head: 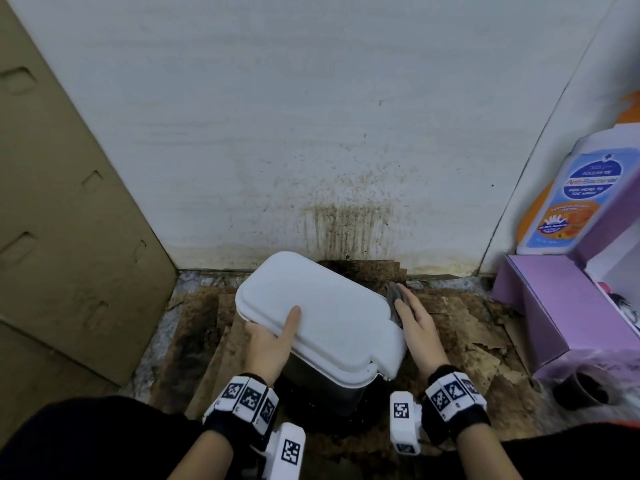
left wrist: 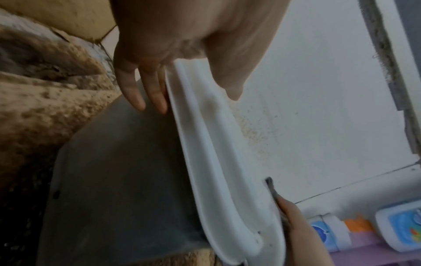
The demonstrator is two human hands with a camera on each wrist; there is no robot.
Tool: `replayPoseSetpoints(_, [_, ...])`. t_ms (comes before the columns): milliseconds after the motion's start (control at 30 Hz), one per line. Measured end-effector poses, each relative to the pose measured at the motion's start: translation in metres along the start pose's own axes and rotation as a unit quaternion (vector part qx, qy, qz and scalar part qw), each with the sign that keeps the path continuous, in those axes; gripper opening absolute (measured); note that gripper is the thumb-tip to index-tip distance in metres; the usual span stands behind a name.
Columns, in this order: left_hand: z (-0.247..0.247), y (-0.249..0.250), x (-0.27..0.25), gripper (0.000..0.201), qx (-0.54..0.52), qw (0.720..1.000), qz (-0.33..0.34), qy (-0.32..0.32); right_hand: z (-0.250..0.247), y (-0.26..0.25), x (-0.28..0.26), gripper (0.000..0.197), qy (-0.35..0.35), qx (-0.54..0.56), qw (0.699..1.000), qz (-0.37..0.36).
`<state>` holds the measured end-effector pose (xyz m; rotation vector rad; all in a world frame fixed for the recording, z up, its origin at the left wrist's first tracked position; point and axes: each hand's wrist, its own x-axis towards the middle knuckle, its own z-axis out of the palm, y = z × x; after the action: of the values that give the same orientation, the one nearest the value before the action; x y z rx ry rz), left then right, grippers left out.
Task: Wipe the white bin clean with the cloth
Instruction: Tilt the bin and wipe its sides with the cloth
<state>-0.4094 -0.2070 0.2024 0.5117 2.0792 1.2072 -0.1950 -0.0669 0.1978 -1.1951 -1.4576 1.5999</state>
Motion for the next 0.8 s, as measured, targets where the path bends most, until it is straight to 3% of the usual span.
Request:
replayPoseSetpoints(100, [0.009, -0.008, 0.001, 0.088, -0.062, 0.997, -0.028, -0.022, -0.001, 0.003, 0.004, 0.039, -0.046, -0.048, 0.998, 0.006])
replayPoseSetpoints(267, [0.014, -0.007, -0.004, 0.063, -0.146, 0.985, -0.059, -0.064, -0.002, 0.004, 0.0, 0.043, -0.062, -0.044, 0.997, -0.005])
replayPoseSetpoints(433, [0.006, -0.014, 0.007, 0.099, -0.146, 0.987, -0.033, -0.05, -0.001, 0.006, -0.014, 0.044, -0.052, -0.023, 0.998, -0.019])
replayPoseSetpoints(500, [0.003, -0.006, 0.007, 0.089, -0.139, 0.988, -0.018, -0.062, 0.003, 0.009, -0.023, 0.046, -0.041, -0.014, 0.999, -0.019])
replayPoseSetpoints(667, [-0.004, 0.017, 0.002, 0.028, -0.099, 0.989, 0.01, -0.111, 0.023, 0.025, -0.052, 0.046, 0.047, 0.007, 0.999, -0.021])
replayPoseSetpoints(800, [-0.01, 0.025, 0.009, 0.026, -0.05, 0.991, 0.029, -0.124, 0.038, 0.034, -0.07, 0.049, 0.098, -0.029, 0.995, -0.017])
